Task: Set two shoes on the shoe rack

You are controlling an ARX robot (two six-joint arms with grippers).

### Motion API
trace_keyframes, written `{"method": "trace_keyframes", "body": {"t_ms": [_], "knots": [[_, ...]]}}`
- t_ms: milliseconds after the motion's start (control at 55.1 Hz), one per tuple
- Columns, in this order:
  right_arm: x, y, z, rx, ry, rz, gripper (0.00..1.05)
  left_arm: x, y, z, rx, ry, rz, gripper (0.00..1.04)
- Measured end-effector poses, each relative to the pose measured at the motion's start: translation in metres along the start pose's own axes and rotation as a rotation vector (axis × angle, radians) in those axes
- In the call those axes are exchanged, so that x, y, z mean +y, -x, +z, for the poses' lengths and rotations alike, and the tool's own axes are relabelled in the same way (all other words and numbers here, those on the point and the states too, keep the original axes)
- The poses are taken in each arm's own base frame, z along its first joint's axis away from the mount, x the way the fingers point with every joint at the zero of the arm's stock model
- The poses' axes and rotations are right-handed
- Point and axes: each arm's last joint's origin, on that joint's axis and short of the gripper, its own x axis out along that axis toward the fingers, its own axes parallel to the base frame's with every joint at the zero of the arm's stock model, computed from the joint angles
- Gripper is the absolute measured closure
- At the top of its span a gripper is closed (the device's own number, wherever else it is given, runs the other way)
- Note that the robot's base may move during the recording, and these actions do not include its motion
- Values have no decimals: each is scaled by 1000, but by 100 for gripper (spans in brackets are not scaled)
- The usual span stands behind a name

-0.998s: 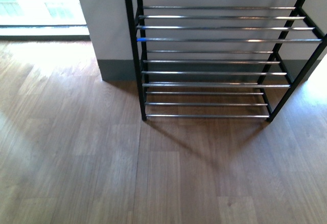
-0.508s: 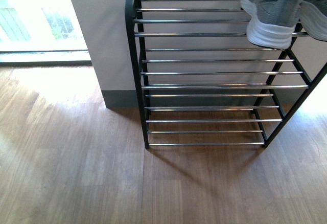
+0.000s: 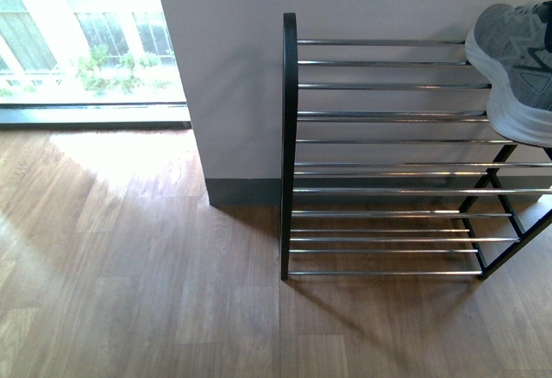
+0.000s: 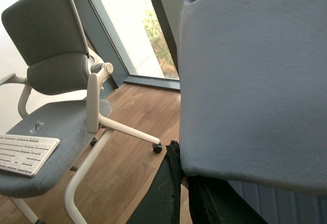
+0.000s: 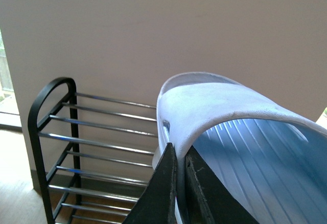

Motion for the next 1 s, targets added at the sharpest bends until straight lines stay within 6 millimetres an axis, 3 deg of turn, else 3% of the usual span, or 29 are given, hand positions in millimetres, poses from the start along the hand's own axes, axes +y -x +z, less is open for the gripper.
{"method": "trace_keyframes", "body": {"t_ms": [236,399,472,544,708,835,998], "knots": [[5,-3,2,1,14,95,103,0,0,0,0,0,0,103],[16,-25,24,26,-74,115,103,0,0,0,0,0,0,103],[26,-53,37,20,-121,131,103,0,0,0,0,0,0,103],[36,-90,38,68,-150,118,103,0,0,0,0,0,0,103],[60,-160,5,249,-164,96,103,0,0,0,0,0,0,103],[76,-208,-6,306,-186,84,103,0,0,0,0,0,0,103],[84,-265,-33,412,-262,20,103,0,0,0,0,0,0,103]]}}
